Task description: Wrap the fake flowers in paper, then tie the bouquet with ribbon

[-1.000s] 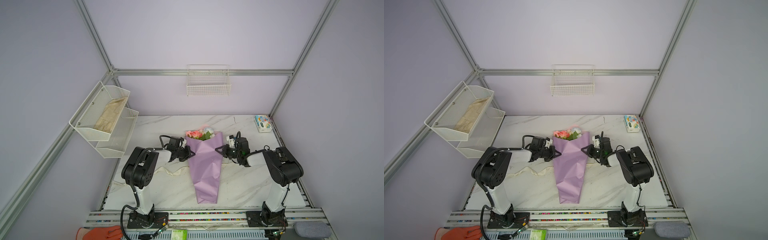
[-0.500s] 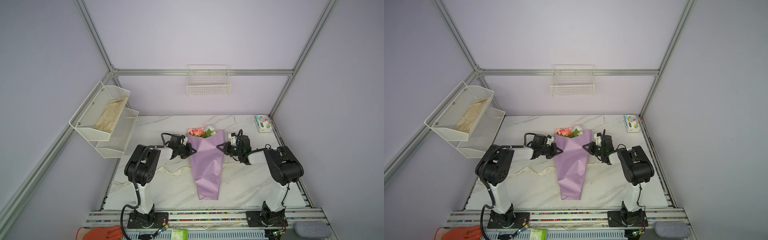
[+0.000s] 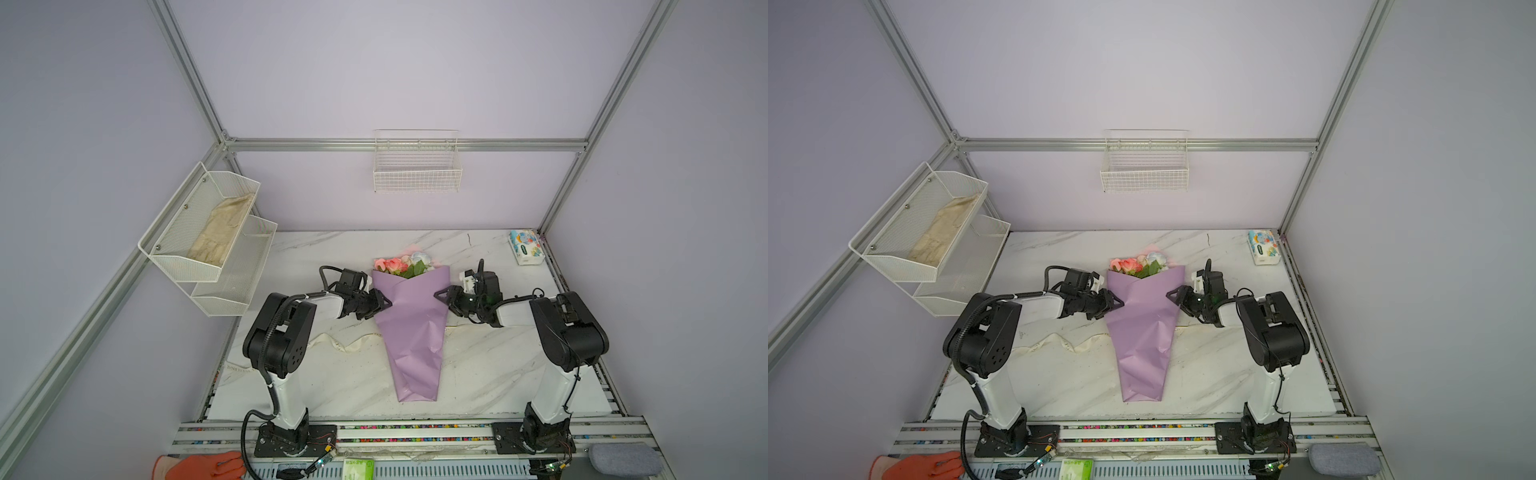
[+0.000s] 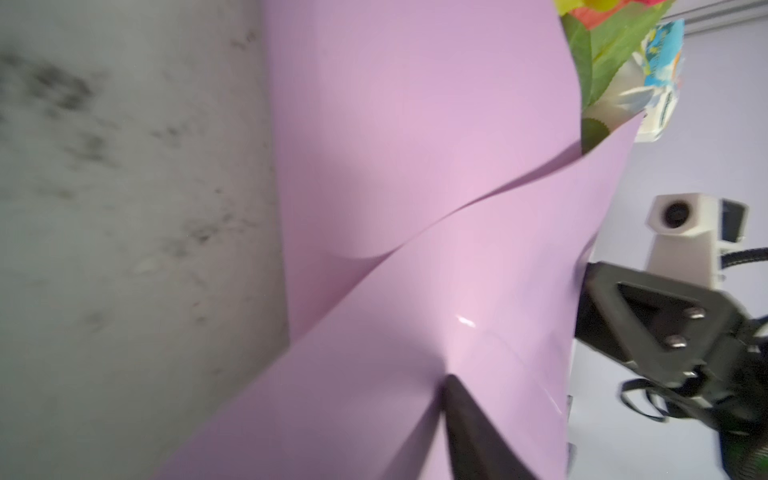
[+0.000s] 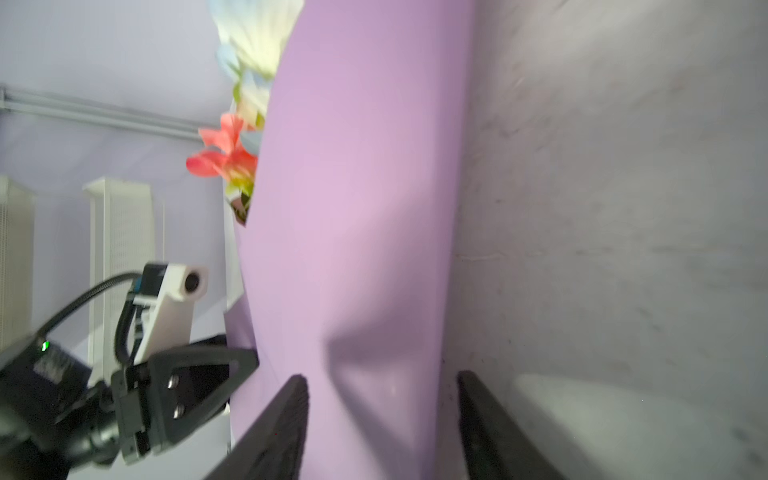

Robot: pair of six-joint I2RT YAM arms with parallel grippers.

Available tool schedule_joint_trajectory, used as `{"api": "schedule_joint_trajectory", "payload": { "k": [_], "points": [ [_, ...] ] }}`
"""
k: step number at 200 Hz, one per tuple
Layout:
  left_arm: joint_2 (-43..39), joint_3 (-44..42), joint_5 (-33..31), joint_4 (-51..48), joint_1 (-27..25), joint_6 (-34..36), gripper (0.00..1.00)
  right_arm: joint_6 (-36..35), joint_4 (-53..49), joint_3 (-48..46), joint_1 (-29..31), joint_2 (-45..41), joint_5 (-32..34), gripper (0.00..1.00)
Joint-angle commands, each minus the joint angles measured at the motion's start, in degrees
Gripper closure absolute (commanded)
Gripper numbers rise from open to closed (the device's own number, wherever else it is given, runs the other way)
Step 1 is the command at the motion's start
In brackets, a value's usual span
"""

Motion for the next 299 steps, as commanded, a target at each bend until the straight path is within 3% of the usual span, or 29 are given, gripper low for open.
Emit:
{"api": "schedule_joint_trajectory", "payload": {
  "k": [1, 25, 52, 65, 86, 125, 144, 175, 218, 234, 264, 299],
  "points": [
    [-6.4, 0.4, -7.5, -7.0, 0.4, 3.5, 0.31, -1.4, -5.7, -2.1, -0.5, -8.4, 8.7, 0.3],
    [-12.0, -2.9, -8.2, -7.9, 0.6, 3.4, 0.23, -4.2, -11.9, -2.3, -0.5, -14.8, 11.5, 0.29],
    [-17.5, -4.7, -9.5, -10.3, 1.4, 4.0, 0.18, -4.4, -12.3, -3.5, 0.0, -20.7, 8.2, 0.29],
    [-19.7, -5.1, -9.4, -12.2, 2.3, 4.5, 0.14, -4.9, -11.3, -3.8, 2.2, -22.4, 6.3, 0.35],
    [-21.5, -6.8, -5.9, -11.0, 3.6, 5.3, 0.14, -5.5, -10.9, -2.6, 8.4, -23.1, 2.2, 0.55],
    [-16.5, -3.9, 0.6, -8.2, 4.0, 6.9, 0.18, -6.9, -12.5, 4.0, 24.9, -14.8, 6.7, 0.72],
    [-13.5, -1.1, 2.3, -7.6, 4.0, 6.7, 0.22, -8.0, -15.2, 7.8, 29.4, -9.2, 10.4, 0.72],
    [-13.2, -0.4, -0.3, -9.7, 4.3, 6.5, 0.28, -6.3, -14.0, 8.8, 29.7, -2.1, 13.7, 0.76],
    [-22.0, -6.2, -11.4, -17.1, 6.5, 4.4, 0.3, -3.8, -8.7, 10.8, 29.8, 5.7, 10.6, 0.75],
    [-28.4, -9.9, -14.3, -19.8, 8.7, 3.6, 0.22, -3.4, -8.7, 12.1, 29.8, 8.2, 10.3, 0.74],
    [-36.5, -14.7, -21.9, -27.2, 12.6, 1.8, 0.18, -3.7, -11.4, 13.4, 29.8, 8.5, 11.5, 0.71],
    [-40.2, -18.5, -20.5, -28.9, 17.5, 2.4, 0.17, -3.6, -12.2, 13.0, 29.8, 4.3, 12.4, 0.62]
  ]
}}
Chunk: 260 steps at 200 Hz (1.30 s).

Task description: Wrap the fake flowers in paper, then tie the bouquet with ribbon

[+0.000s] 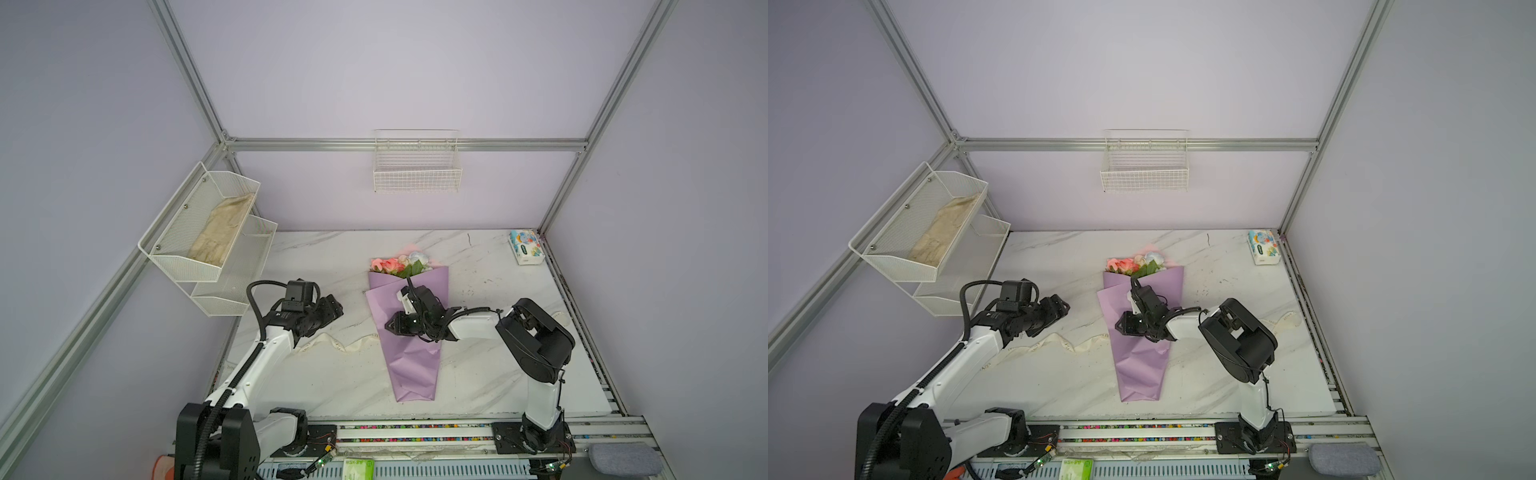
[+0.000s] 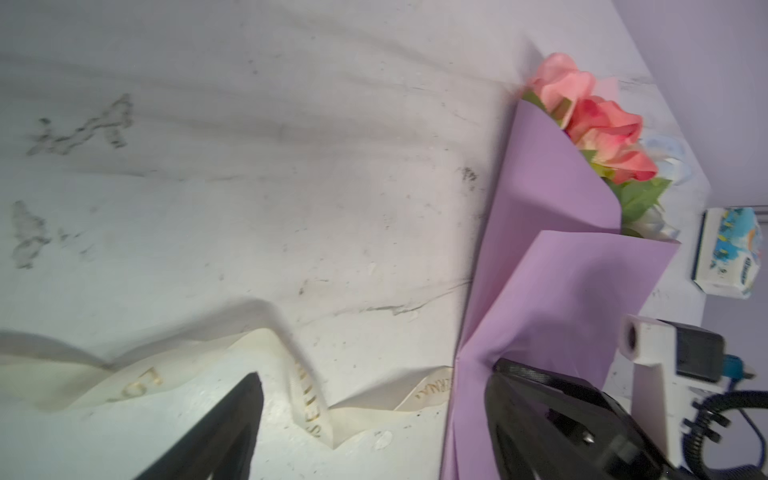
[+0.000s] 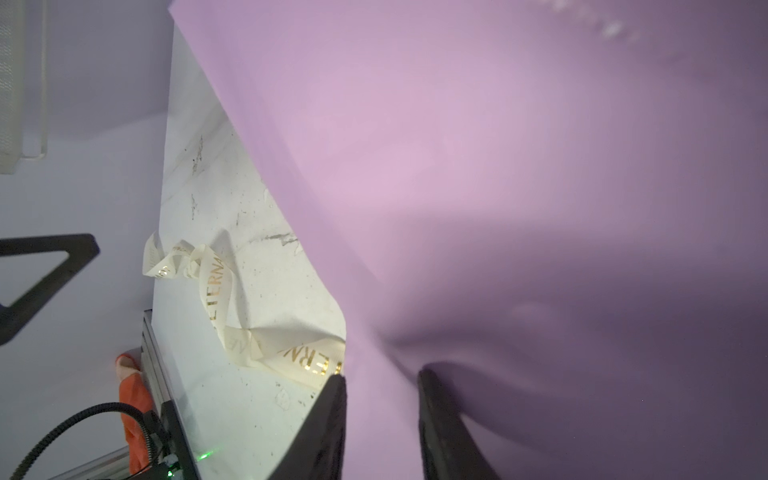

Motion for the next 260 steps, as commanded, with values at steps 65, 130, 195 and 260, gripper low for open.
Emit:
{"api": "schedule_joint_trajectory", "payload": {
  "k": [65, 130, 195, 260],
  "points": [
    [1.8, -6.5, -1.0, -4.8, 7.7, -3.2, 0.16, 0.8, -2.4, -0.8, 0.1, -7.4, 2.9, 0.57],
    [1.8, -5.8, -3.0, -6.7, 10.7, -3.6, 0.13, 0.5, -3.9, -0.9, 0.1, -10.1, 4.1, 0.54],
    [-5.4, -6.5, -5.7, -10.7, 11.7, -9.2, 0.11, -0.6, -10.1, 0.1, 0.1, -15.6, 9.8, 0.48],
    [-8.9, -11.0, -7.2, -10.7, 12.8, -14.2, 0.1, -1.0, -11.4, -0.4, 0.1, -18.0, 11.4, 0.47]
  ]
}}
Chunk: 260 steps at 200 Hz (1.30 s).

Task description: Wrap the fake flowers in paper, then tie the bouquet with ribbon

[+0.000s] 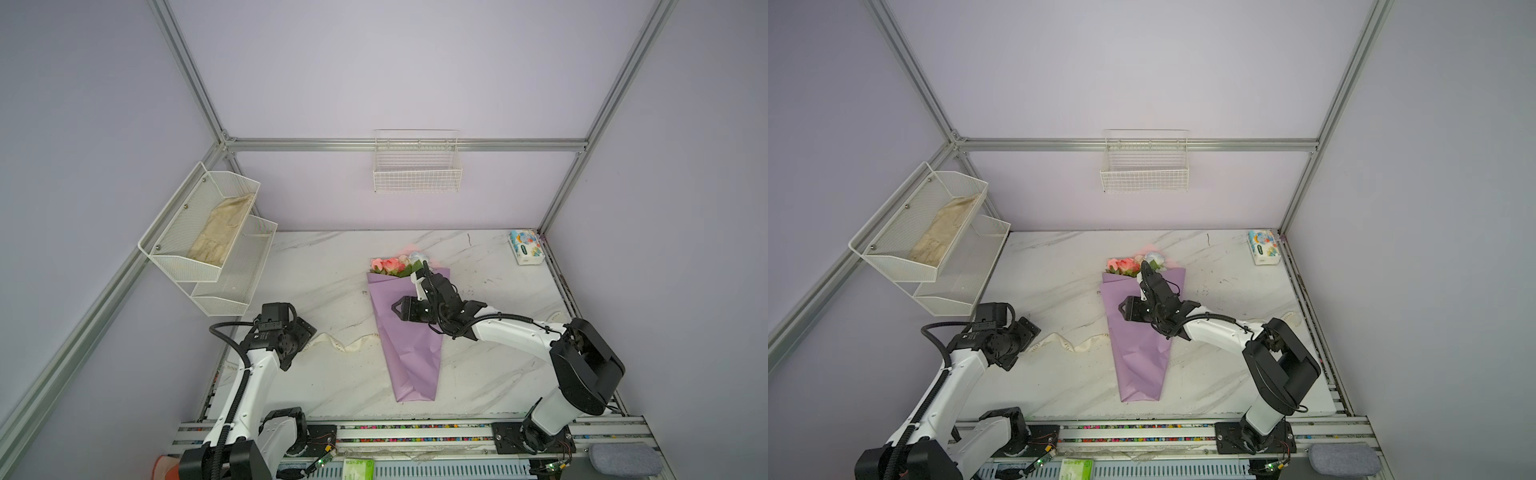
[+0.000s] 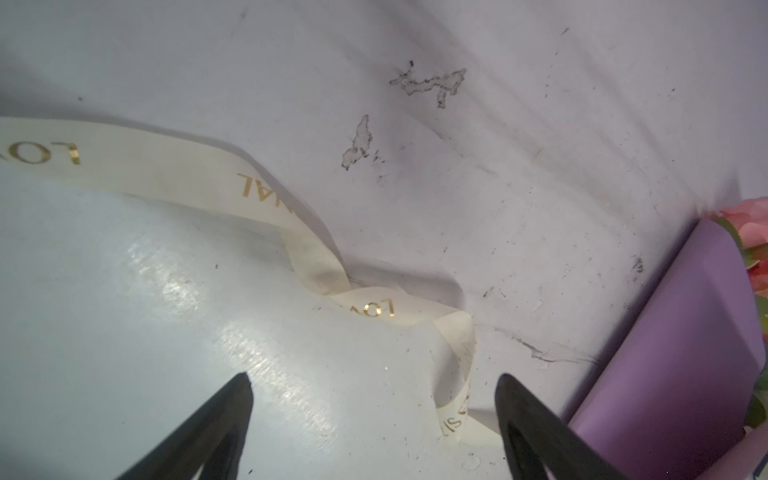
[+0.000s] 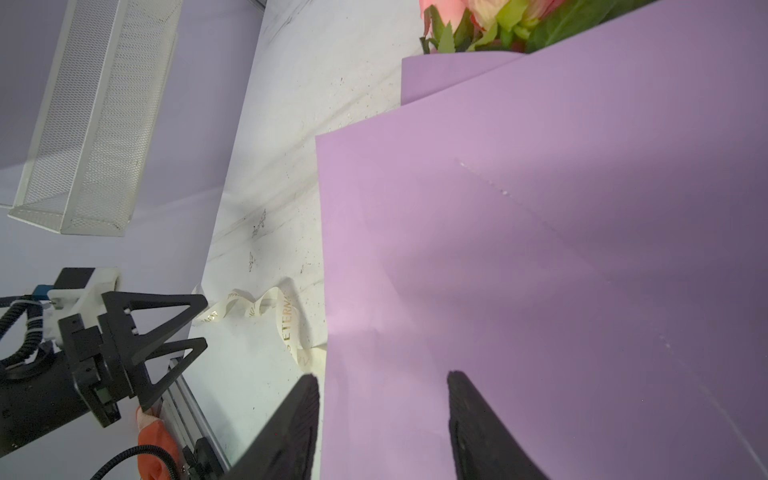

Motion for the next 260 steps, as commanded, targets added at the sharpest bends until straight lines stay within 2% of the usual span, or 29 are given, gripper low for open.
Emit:
{"api": "schedule_joint_trajectory", "payload": {
  "k": [1, 22, 36, 91, 123, 161, 197, 216, 247, 260],
  "points": [
    [-0.4, -3.5, -1.2, 0.1, 1.2, -2.7, 0.1, -1.0, -2.0, 0.2, 0.1, -1.4, 1.4, 0.47],
    [0.1, -2.6, -4.8, -1.3, 3.1, -1.8, 0.1, -1.3, -2.5, 0.3, 0.1, -1.3, 1.3, 0.47],
    [0.7, -2.9, -7.8, -0.9, 4.4, -2.2, 0.05, -1.5, -2.6, 0.2, 0.1, -1.6, 1.4, 0.47],
    [9.6, -1.5, -4.2, 5.9, 7.4, 0.7, 0.07, -1.9, -3.4, 0.6, 0.1, -1.4, 1.3, 0.46],
    [14.1, -1.9, -2.8, 8.6, 7.9, 1.0, 0.15, -1.9, -3.7, 0.7, 0.1, -1.8, 1.3, 0.46],
    [16.9, -2.6, -1.8, 11.4, 8.2, 1.7, 0.33, -1.9, -5.3, 1.1, 0.1, -2.9, 2.5, 0.45],
    [21.9, -0.6, 0.9, 12.2, 8.4, 5.1, 0.45, -1.4, -6.7, 0.7, 0.1, -4.6, 4.3, 0.45],
    [25.2, 0.6, 2.8, 12.3, 8.3, 7.0, 0.62, -1.2, -7.1, 0.2, 0.1, -5.4, 5.2, 0.44],
    [28.9, 2.0, 4.1, 12.4, 8.4, 9.8, 0.8, -1.2, -8.4, -0.2, 0.1, -6.4, 7.1, 0.44],
    [29.0, 2.4, 5.2, 12.4, 8.4, 11.1, 0.93, -1.3, -9.1, -0.4, 0.0, -7.0, 8.2, 0.44]
  ]
}}
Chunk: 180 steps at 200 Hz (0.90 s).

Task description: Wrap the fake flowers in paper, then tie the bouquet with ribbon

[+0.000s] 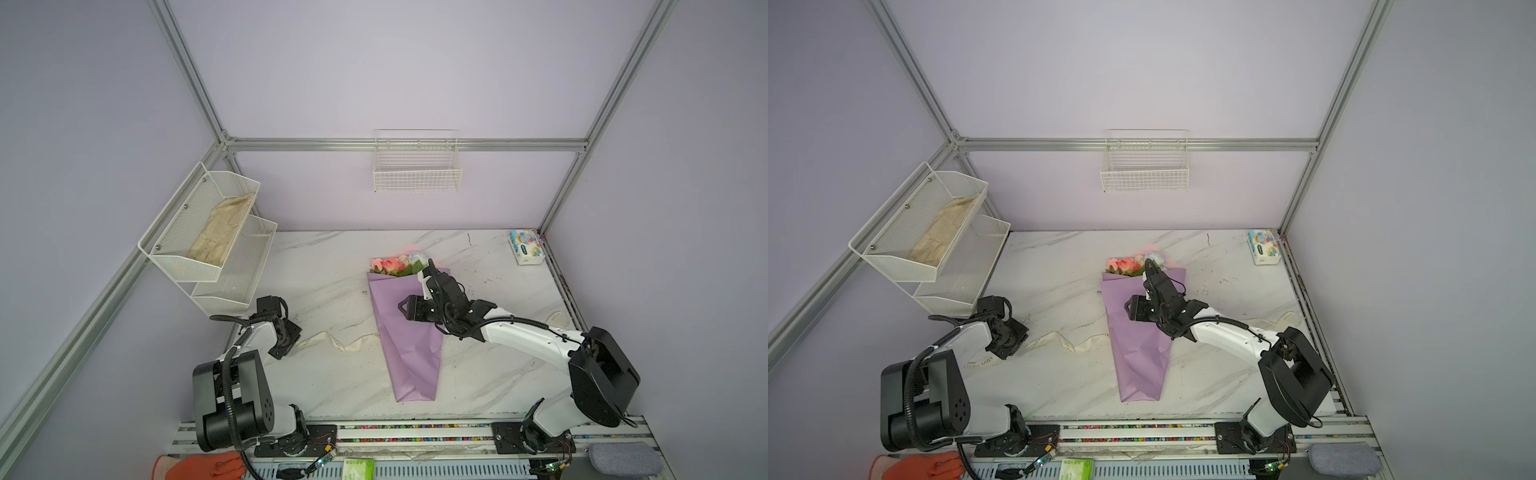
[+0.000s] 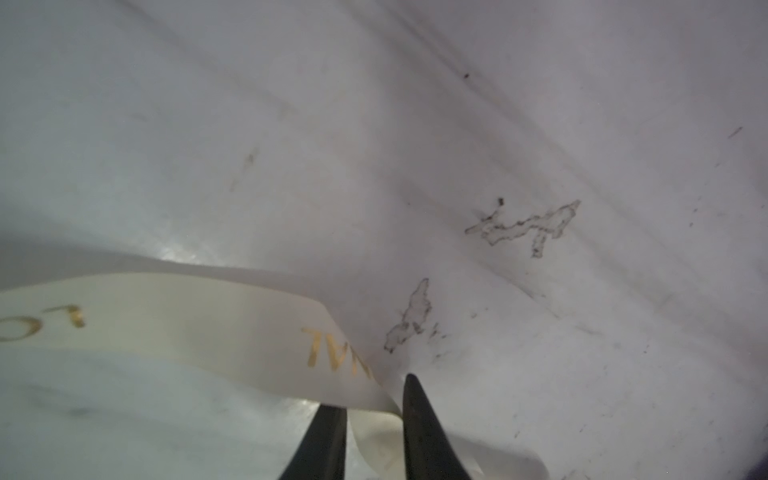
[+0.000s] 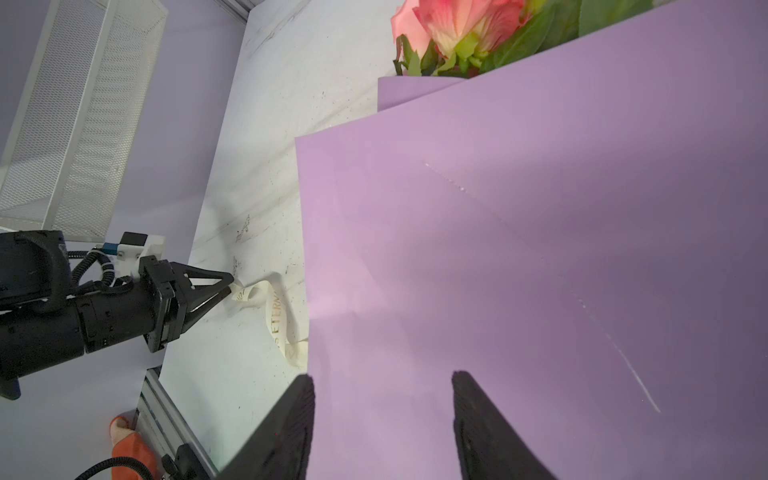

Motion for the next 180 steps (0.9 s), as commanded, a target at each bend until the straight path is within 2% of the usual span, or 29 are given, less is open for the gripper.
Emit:
{"api": "schedule_joint_trajectory", "payload": {
  "k": [1, 16, 46, 72, 99, 127, 145, 159, 180],
  "points": [
    [3.5, -1.4, 4.5, -3.2, 0.2, 3.7, 0.93, -0.1, -2.6, -0.4, 0.0, -2.0, 3.3, 0.44],
    [2.5, -0.9, 5.1, -3.7, 0.1, 4.6, 1.0, -0.5, -3.7, -0.7, 0.0, -2.9, 5.2, 0.44],
    [-3.5, 0.0, 6.9, -4.3, -0.5, 6.6, 1.0, 1.0, -7.5, -1.8, -1.7, -7.0, 12.1, 0.44],
    [-8.3, 1.8, 7.8, -6.0, -1.6, 7.6, 1.0, 2.1, -8.9, -5.0, -7.0, -12.6, 13.0, 0.44],
    [-13.8, 4.8, 6.5, -10.0, -5.2, 7.2, 1.0, 2.9, -12.7, -8.1, -16.0, -19.3, 14.2, 0.44],
    [-19.5, 9.9, 1.2, -13.8, -11.8, 7.9, 1.0, 4.2, -18.5, -11.2, -28.1, -26.2, 16.8, 0.45],
    [-22.5, 14.1, -5.0, -15.7, -17.6, 9.1, 1.0, 3.5, -21.1, -13.1, -36.5, -28.4, 17.2, 0.46],
    [-23.7, 17.3, -7.7, -16.9, -19.9, 10.1, 1.0, 1.8, -22.0, -14.2, -43.5, -28.1, 14.2, 0.46],
    [-24.0, 20.6, -6.7, -17.2, -20.9, 12.1, 1.0, -0.5, -22.0, -14.6, -54.0, -24.8, 8.3, 0.47]
  ]
}}
